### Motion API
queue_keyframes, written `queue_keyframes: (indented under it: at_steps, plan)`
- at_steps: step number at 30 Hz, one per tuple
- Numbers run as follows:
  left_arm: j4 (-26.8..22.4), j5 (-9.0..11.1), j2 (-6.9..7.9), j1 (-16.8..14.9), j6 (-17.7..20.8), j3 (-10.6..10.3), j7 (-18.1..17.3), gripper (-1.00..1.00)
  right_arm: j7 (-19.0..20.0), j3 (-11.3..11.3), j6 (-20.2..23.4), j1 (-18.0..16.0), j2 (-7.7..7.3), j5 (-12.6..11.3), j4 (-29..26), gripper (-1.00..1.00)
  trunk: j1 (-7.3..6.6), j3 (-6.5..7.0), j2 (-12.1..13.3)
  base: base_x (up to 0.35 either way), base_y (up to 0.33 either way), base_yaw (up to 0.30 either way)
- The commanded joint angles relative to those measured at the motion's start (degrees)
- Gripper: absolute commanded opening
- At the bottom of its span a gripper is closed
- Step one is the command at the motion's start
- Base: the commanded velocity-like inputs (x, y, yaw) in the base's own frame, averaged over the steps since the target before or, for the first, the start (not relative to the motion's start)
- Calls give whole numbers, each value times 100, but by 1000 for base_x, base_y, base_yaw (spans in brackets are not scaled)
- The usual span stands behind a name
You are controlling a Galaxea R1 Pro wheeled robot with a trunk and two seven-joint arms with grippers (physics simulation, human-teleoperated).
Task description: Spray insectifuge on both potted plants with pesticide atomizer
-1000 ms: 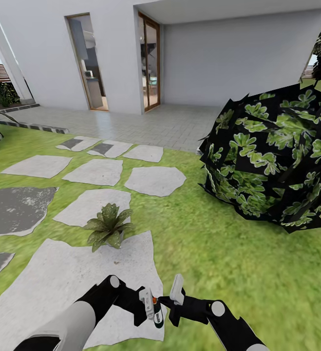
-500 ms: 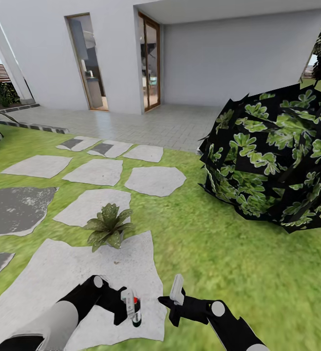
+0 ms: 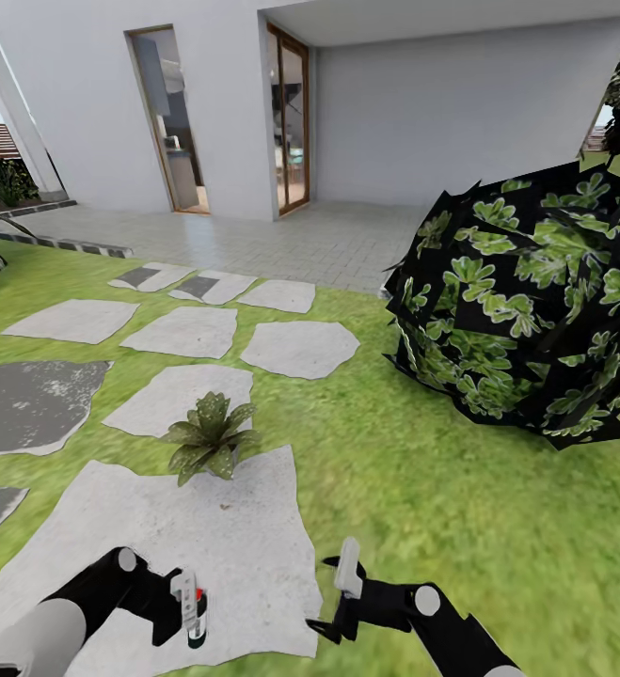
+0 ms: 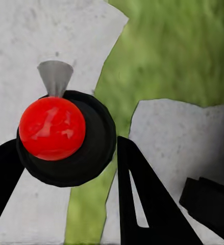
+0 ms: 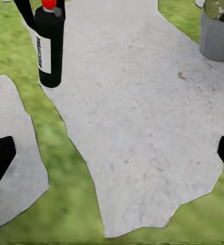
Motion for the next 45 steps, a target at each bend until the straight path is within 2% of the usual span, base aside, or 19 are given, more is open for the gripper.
queue_keyframes:
  at_steps: [1, 3, 5, 7, 8, 10, 13, 14, 15, 16, 17, 21, 22, 24, 28, 30, 32, 35, 45]
  plan:
    - [-4, -35, 16, 31, -48, 32, 56, -100, -10, -16, -32, -2, -45, 56, 26, 100, -1, -5, -2, 0, 0, 0]
    - [-3, -3, 21, 111, -40, 50, 238, -100, -24, -21, -32, -2, -193, 50, 53, 100, -1, -5, -2, 0, 0, 0]
    - [0, 137, 23, 215, -36, 60, 662, -100, -80, -17, -37, 4, -448, 37, 85, 100, -1, -5, -2, 0, 0, 0]
    - [59, 449, 17, 318, -30, 64, 1125, -100, -283, -16, -39, 11, -618, 34, 298, 100, -1, -5, -2, 0, 0, 0]
    - [126, 671, 5, 367, -30, 70, 1371, -100, -439, -16, -42, 13, -688, 30, 482, 100, -1, -5, -2, 0, 0, 0]
    - [352, 1322, -21, 428, -33, 108, 2010, -100, -1006, -15, -47, 15, -789, 22, 1012, 100, -1, -5, -2, 0, 0, 0]
    - [708, 2508, -75, 454, -41, 132, 2927, -100, -2177, -15, -58, 15, -831, 5, 1792, 100, -1, -5, -2, 0, 0, 0]
    - [774, 2774, -95, 459, -41, 133, 3146, -100, -2451, -15, -68, 19, -833, -5, 1939, 100, -1, -5, -2, 0, 0, 0]
    - [872, 3114, -118, 464, -44, 135, 3473, -100, -2830, -19, -103, 21, -836, -79, 2133, 100, -1, -5, -2, 0, 0, 0]
    - [940, 3275, -130, 470, -49, 135, 3656, -100, -3031, -19, -143, 23, -836, -195, 2241, 100, -1, -5, -2, 0, 0, 0]
    - [1068, 3434, -146, 508, -68, 136, 3869, -100, -3267, -17, -248, 25, -837, -498, 2364, 100, -1, -5, -2, 0, 0, 0]
    - [1235, 3589, -225, 849, -163, 136, 4086, -100, -3711, -15, -556, 149, -848, -1703, 2493, 100, -1, -5, -2, 0, 0, 0]
    - [1240, 3635, -236, 943, -234, 140, 4103, -100, -3976, -15, -588, 218, -852, -2017, 2502, 100, -1, -5, -2, 0, 0, 0]
    - [1258, 3792, -244, 1013, -323, 139, 4120, -100, -4538, -12, -632, 309, -860, -2370, 2508, 100, -1, -5, -2, 0, 0, 0]
    - [1286, 4325, -242, 1105, -382, 144, 4167, -100, -5427, 1, -1064, 373, -814, -2569, 2518, 100, -1, -5, -2, 0, 0, 0]
    - [1288, 4607, -245, 1137, -394, 140, 4323, -100, -5570, 6, -1198, 383, -787, -2592, 2519, 100, -1, -5, -2, 0, 0, 0]
    - [1277, 4773, -255, 1146, -399, 138, 4489, -100, -5611, 6, -1237, 386, -725, -2598, 2520, 100, -1, -5, -2, 0, 0, 0]
    - [1292, 5028, -272, 1163, -403, 136, 4736, -100, -5632, 5, -1263, 392, -539, -2597, 2525, 100, -1, -5, -2, 0, 0, 0]
    - [1306, 5058, -299, 1179, -402, 136, 4716, -100, -5644, -14, -1262, 394, -500, -2700, 2520, 100, -1, 11, -2, 0, 0, -159]
